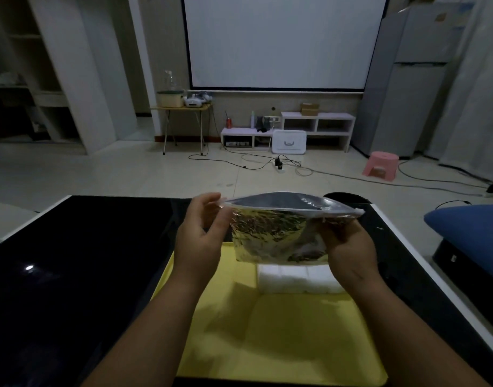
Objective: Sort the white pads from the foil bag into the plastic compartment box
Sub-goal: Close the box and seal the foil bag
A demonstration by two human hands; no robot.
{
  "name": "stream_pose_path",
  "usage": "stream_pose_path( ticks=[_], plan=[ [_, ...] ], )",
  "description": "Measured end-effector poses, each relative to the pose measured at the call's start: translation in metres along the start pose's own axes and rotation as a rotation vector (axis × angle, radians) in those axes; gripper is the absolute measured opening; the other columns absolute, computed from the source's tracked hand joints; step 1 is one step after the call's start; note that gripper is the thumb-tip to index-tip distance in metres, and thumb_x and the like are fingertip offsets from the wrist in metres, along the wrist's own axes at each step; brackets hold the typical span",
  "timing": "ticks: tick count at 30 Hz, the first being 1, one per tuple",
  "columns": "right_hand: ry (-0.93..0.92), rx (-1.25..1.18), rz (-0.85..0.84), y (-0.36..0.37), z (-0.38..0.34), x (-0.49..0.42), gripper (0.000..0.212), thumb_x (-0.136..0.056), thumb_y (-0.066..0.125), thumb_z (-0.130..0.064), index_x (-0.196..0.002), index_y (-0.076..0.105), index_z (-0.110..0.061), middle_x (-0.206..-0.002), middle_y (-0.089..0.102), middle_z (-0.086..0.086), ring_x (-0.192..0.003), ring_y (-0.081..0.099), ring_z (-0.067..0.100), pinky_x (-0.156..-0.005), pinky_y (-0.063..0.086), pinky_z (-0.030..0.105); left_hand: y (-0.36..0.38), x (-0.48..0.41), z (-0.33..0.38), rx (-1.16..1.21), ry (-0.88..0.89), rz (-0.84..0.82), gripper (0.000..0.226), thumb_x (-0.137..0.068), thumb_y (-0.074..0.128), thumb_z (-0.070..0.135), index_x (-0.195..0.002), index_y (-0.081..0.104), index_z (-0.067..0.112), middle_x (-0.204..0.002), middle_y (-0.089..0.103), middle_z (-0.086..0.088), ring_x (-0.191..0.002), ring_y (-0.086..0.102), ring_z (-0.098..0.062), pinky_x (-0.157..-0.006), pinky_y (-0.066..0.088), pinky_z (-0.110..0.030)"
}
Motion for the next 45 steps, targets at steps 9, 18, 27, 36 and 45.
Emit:
stream_pose_path(
  ticks=[9, 18, 27, 36, 45],
  plan=[
    [0.162, -0.077, 0.005, 0.002, 0.011, -0.001, 0.033, -0.093, 0.060, -0.037, -0.082, 0.064, -0.007, -0.078, 0.070, 0.016, -0.071, 0.066, 0.037, -0.070, 0.054, 0.052, 0.032, 0.012, -0.058, 0.059, -0.437, -0.172, 0.024, -0.090, 0.064, 0.039, -0.103, 0.064, 0.019, -0.104, 0.069, -0.001, -0.098, 0.065, -0.019, -0.078, 0.051, -0.033],
    [0.286, -0.040, -0.061, 0.004, 0.030, 0.000, 0.074, -0.082, 0.057, -0.064, -0.077, 0.055, 0.010, -0.069, 0.056, 0.029, -0.063, 0.055, 0.030, -0.060, 0.041, 0.040, 0.025, 0.019, -0.076, 0.239, -0.579, 0.029, 0.007, -0.093, 0.064, 0.009, -0.095, 0.065, 0.003, -0.080, 0.071, -0.013, -0.066, 0.069, -0.023, -0.058, 0.056, -0.035],
    [0.307, -0.121, -0.017, 0.005, 0.029, 0.001, 0.033, -0.089, 0.064, -0.040, -0.092, 0.064, -0.008, -0.088, 0.064, 0.014, -0.076, 0.055, 0.017, -0.065, 0.041, 0.030, 0.006, 0.019, -0.075, 0.088, -0.503, 0.183, 0.022, -0.092, 0.066, 0.022, -0.109, 0.053, 0.026, -0.093, 0.069, -0.007, -0.080, 0.070, -0.029, -0.071, 0.056, -0.048],
    [0.275, -0.323, -0.150, 0.010, 0.017, 0.004, 0.024, -0.087, 0.059, 0.000, -0.085, 0.072, -0.020, -0.077, 0.067, 0.015, -0.056, 0.055, 0.027, -0.051, 0.049, 0.033, 0.015, 0.014, -0.070, 0.150, -0.505, 0.048, 0.039, -0.085, 0.052, -0.007, -0.078, 0.070, 0.028, -0.076, 0.065, -0.007, -0.058, 0.055, -0.023, -0.050, 0.043, -0.031],
    [0.283, -0.313, -0.247, 0.020, 0.015, 0.007, 0.065, -0.085, 0.049, 0.017, -0.137, 0.054, -0.021, -0.091, 0.071, 0.004, -0.061, 0.060, 0.040, -0.057, 0.051, 0.038, 0.021, 0.013, -0.076, 0.239, -0.549, -0.088, 0.072, -0.077, 0.043, -0.019, -0.109, 0.068, 0.040, -0.097, 0.064, -0.024, -0.069, 0.052, -0.034, -0.054, 0.044, -0.039]
  ],
)
Point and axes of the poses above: each hand's wrist, its own x-axis away from the middle knuckle, its own y-axis out of the palm, z = x × y, the point moved 10 cm from there along -x, towards the middle knuckle
